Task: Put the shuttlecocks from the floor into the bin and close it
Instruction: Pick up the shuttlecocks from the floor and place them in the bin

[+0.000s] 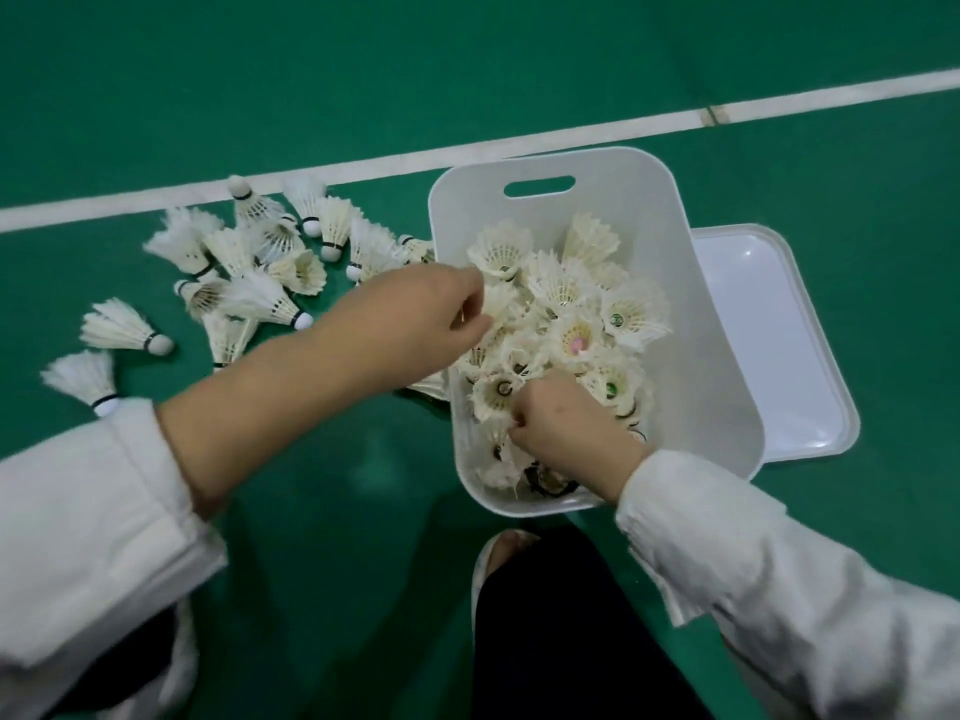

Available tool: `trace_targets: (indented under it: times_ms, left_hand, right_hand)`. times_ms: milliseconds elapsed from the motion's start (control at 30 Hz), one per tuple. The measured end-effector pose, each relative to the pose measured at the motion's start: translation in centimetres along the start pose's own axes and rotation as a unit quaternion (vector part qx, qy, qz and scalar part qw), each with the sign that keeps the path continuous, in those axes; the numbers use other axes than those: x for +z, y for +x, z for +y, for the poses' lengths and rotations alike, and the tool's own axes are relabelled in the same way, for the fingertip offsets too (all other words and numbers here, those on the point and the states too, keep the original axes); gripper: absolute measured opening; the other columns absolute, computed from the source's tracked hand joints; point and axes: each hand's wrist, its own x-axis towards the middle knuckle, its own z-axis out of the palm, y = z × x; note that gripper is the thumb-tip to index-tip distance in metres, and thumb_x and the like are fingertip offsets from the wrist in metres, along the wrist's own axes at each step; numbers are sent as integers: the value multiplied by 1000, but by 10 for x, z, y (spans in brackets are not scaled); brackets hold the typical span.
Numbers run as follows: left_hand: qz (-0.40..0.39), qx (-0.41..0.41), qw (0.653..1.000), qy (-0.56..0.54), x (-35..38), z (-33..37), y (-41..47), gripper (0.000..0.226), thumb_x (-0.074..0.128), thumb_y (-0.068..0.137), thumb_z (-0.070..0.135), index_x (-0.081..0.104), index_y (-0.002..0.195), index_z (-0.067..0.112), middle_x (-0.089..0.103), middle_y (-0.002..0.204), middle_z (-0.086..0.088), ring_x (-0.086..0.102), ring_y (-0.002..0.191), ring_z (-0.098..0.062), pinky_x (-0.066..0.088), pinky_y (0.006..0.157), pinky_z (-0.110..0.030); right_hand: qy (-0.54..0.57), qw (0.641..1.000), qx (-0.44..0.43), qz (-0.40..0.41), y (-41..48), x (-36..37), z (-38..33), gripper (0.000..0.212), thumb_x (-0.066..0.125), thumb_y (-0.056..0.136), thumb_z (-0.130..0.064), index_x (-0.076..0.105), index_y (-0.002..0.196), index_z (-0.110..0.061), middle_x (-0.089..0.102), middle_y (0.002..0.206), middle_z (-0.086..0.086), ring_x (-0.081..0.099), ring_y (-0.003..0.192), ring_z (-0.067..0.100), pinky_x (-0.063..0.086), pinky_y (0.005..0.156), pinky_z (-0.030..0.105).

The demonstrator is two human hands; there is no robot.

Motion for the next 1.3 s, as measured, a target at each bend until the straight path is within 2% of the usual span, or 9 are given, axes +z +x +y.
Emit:
trace_targets:
  times_ms: [100,200,267,333,500,633,833,1133,1300]
  left_hand:
    - [-45,8,996,79,-22,-23,-8,22,42,93,37,53,87,18,60,86,1,55,75,-18,49,68,-35]
    - [-70,8,987,147,-43,-44,-16,22,41,93,38,54,89,20,61,88,3,56,75,-19,51,69,-35]
    - [-85,20,980,180,-50,-55,-19,22,39,93,39,54,92,22,61,90,3,57,76,-20,52,69,-35]
    - [-103,37,976,187,-54,-62,-22,23,38,93,39,53,92,23,61,89,3,57,77,-20,53,72,-37]
    - [-123,71,971,191,-75,-84,-25,22,39,93,39,54,91,23,61,90,3,57,78,-18,51,72,-35]
    - [-100,59,975,187,-100,-126,-40,17,41,92,40,51,87,27,62,89,3,57,77,-19,50,69,-33]
    - [-60,-58,991,108,-90,-238,-100,20,44,92,38,58,90,23,64,87,3,57,77,-19,50,72,-36]
    - [-83,-262,961,25,14,-383,-174,19,48,89,35,61,89,20,67,91,-4,60,81,-25,51,74,-38]
    - [59,-306,950,-36,56,-406,-169,26,56,89,23,57,108,5,58,110,-17,50,105,-34,41,91,-39]
  right_hand:
    - [-51,998,-12,-26,4,13,-5,40,44,89,-2,29,55,-15,33,55,-2,48,67,22,40,61,30]
    - [-93,995,-14,-40,6,3,-8,29,45,88,-5,39,60,-10,41,58,0,57,73,23,45,63,31]
    - [-98,994,-11,-41,3,-15,-15,14,49,88,-14,55,79,-4,58,76,4,64,84,25,52,70,32]
    - [-83,996,-11,-23,-2,-40,-24,21,54,88,-22,63,102,-8,66,99,4,64,92,23,54,78,33]
    - [-81,989,-91,80,-2,-114,-74,25,51,90,-24,62,111,-17,64,111,3,59,98,19,41,79,27]
    - [-82,984,-139,74,27,-129,-130,25,53,89,-16,63,112,-19,61,112,2,58,101,18,37,78,23]
    - [-75,986,-146,25,99,-91,-202,28,53,88,-16,59,115,-16,59,117,5,56,107,23,46,87,32]
    - [-19,989,-146,-9,193,5,-262,34,53,89,-18,54,122,-9,53,122,13,53,112,30,41,91,33]
    - [27,992,-126,11,232,44,-289,40,54,91,-16,45,128,-4,49,130,18,50,116,32,39,93,35]
